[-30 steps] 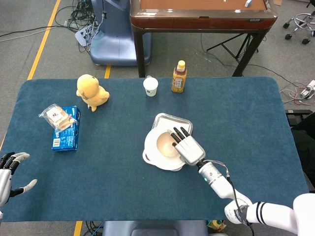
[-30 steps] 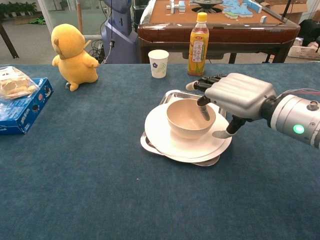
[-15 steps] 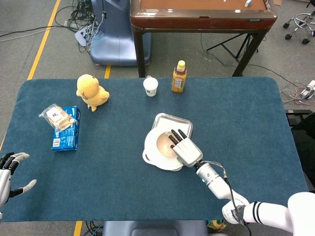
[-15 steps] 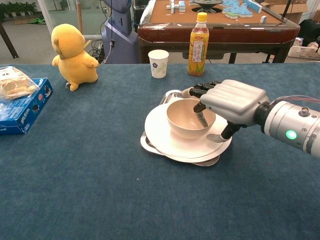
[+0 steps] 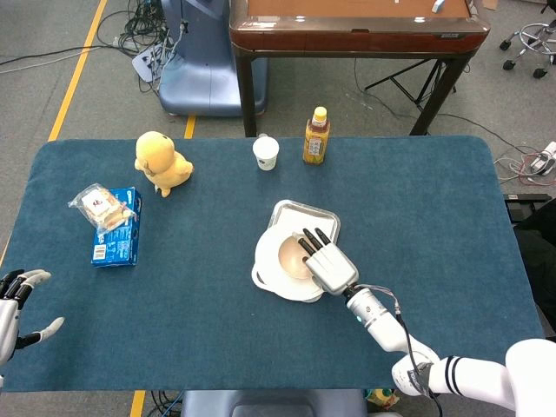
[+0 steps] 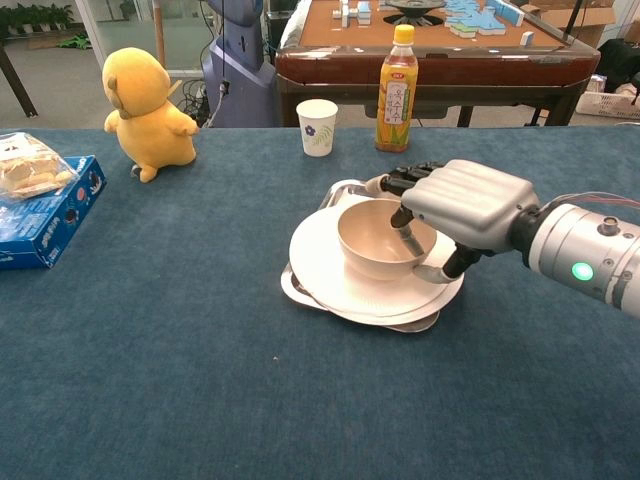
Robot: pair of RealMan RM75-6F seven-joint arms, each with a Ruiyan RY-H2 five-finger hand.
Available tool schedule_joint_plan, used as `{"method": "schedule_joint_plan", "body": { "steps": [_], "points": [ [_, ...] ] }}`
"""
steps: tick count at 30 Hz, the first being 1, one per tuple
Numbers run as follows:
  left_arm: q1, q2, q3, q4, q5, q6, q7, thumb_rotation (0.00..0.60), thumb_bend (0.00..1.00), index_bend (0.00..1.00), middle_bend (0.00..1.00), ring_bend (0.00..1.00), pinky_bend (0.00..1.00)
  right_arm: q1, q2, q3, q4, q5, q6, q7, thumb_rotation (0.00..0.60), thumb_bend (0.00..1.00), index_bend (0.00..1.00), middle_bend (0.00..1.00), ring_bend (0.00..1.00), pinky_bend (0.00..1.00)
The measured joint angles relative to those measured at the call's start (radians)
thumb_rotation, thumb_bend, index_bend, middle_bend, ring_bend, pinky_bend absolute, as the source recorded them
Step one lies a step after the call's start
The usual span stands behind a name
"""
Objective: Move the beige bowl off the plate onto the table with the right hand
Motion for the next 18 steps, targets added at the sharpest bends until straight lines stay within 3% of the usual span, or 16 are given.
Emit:
{"method": "schedule_joint_plan", "body": {
  "steps": [18],
  "points": [
    [0.001, 0.001, -0.001, -0.002, -0.003, -0.002, 0.003, 0.600, 0.11, 0.27, 0.28, 0.17, 0.36, 0.006, 0.017, 0.001, -0.028, 0.001, 0.018, -0.013, 0.600, 0.40, 0.64, 0.07, 0.00, 0.10]
  ]
}}
